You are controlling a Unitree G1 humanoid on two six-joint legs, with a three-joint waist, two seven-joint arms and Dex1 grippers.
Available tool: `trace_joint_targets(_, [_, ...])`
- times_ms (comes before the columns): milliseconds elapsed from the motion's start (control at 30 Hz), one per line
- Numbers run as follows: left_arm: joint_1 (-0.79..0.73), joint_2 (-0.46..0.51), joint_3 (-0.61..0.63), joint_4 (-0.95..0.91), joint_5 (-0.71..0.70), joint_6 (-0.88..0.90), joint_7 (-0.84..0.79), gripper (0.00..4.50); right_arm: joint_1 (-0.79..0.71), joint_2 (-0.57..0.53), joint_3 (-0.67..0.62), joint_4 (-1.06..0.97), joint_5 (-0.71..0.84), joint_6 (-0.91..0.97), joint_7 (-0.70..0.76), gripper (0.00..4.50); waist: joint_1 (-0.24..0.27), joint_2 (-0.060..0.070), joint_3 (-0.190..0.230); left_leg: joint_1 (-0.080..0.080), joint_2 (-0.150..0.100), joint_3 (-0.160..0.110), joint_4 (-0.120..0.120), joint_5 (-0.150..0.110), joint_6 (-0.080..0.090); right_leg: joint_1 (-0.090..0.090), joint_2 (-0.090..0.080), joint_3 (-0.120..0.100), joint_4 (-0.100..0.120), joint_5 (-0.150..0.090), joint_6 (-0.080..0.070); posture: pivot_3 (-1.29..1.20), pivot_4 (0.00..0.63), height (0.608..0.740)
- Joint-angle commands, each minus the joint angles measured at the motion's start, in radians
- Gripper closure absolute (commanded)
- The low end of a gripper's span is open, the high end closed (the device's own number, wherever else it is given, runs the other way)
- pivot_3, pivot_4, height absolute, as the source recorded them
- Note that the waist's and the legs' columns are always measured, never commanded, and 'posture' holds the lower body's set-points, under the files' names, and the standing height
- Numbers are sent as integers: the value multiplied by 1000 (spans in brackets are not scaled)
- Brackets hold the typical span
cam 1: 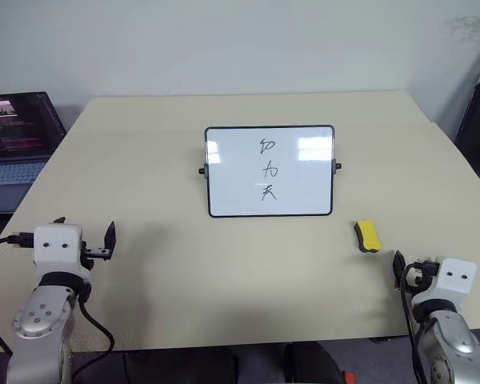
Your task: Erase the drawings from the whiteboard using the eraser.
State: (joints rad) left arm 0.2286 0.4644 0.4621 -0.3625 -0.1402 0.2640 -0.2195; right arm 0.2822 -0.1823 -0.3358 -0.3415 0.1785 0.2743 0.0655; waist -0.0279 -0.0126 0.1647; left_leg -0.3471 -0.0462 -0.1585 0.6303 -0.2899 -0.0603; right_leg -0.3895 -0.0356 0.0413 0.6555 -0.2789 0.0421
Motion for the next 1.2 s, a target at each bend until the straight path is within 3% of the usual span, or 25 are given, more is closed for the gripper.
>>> trace_joint_targets(33, [18, 10, 43, -72, -17, 20, -12, 0, 1, -17, -15, -20, 7, 4, 13, 9, 0, 0, 0, 0, 0, 0, 0, 0, 0, 0, 0, 0, 0, 0, 0, 0, 150, 740])
trace_joint_targets(400, [-108, -19, -74, -66, -7, 48, -4, 0, -3, -55, -64, -33, 25, 24, 33, 9, 3, 0, 0, 0, 0, 0, 0, 0, 0, 0, 1, -1, 0, -1, -1, 0, 150, 740])
trace_joint_targets(533, [-236, 5, -125, -43, -65, 92, -68, 0, -44, -78, -90, 3, 22, 10, 30, 9, 3, -1, 0, 0, 1, 1, 0, 0, -1, 0, 1, -2, 1, 0, -1, 0, 150, 740])
trace_joint_targets(867, [-535, 96, -241, -44, -269, 298, -278, 0, -137, -86, -72, -209, 83, 270, -16, 9, -3, -1, 0, 1, 2, 6, 0, 2, -5, 0, 3, -1, 2, 0, -2, 0, 150, 740])
trace_joint_targets(1200, [-612, 151, -394, -74, -587, 538, -609, 0, -255, -108, -66, -286, 105, 508, -50, 9, -3, -1, 0, 0, 2, 5, 0, 1, -5, 0, 5, -1, 3, 1, -4, 0, 150, 740])
